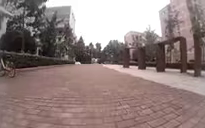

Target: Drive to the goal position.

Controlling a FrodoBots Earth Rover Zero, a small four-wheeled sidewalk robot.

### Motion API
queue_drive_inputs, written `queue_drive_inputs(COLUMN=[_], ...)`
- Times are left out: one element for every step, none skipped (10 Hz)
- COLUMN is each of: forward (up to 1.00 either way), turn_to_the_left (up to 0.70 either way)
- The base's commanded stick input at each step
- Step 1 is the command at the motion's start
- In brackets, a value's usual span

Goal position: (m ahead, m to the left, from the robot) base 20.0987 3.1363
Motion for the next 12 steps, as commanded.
queue_drive_inputs(forward=[0.63,0.63,0.63,0.63,0.63,0.63,0.63,0.63,0.63,0.63,0.63,0.63], turn_to_the_left=[0.0,0.03,0.08,0.1,0.06,0.01,0.0,0.0,0.0,0.0,0.0,0.0])
